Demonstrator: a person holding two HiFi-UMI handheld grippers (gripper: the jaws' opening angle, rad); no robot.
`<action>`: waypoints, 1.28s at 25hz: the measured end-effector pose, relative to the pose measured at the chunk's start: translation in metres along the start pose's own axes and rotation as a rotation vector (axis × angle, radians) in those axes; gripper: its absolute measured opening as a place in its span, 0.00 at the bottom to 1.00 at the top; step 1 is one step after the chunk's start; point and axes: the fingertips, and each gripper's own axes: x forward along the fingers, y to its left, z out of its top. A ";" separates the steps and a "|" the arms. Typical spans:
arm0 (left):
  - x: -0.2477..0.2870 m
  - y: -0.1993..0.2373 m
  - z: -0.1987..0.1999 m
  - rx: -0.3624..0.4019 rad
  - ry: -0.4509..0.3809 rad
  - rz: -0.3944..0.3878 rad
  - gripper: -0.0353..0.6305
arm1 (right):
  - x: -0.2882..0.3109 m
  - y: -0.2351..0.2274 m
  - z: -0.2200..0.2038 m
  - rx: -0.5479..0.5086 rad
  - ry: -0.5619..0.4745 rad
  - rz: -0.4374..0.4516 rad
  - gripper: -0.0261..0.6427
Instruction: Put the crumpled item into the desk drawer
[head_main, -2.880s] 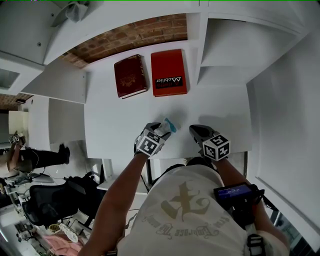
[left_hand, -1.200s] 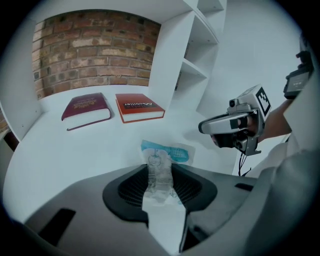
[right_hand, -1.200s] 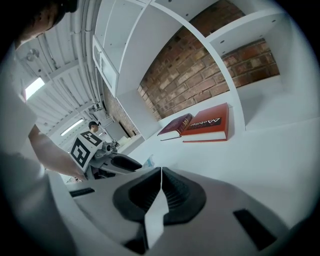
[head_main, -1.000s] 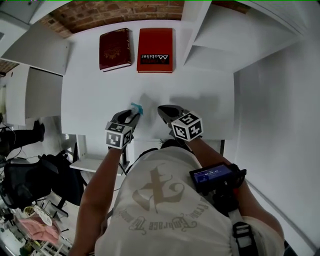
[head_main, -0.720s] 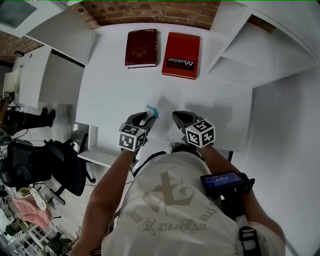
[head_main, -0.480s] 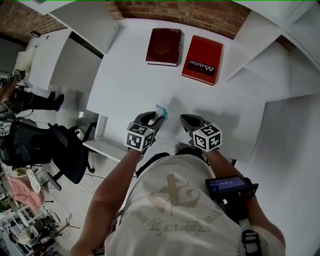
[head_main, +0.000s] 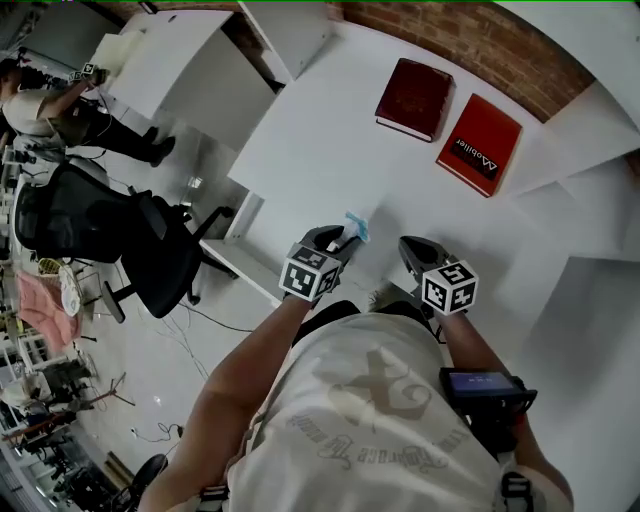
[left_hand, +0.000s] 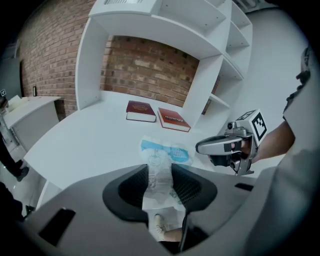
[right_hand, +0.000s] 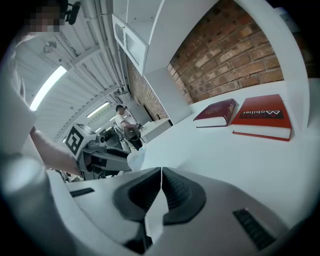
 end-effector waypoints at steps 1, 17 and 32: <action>-0.005 0.003 -0.004 -0.012 0.000 0.012 0.30 | 0.003 0.004 -0.001 -0.002 0.007 0.011 0.07; -0.075 0.048 -0.079 -0.141 0.023 0.155 0.30 | 0.045 0.061 -0.028 -0.059 0.099 0.127 0.07; -0.122 0.104 -0.119 -0.149 0.042 0.127 0.29 | 0.075 0.119 -0.042 -0.032 0.106 0.065 0.07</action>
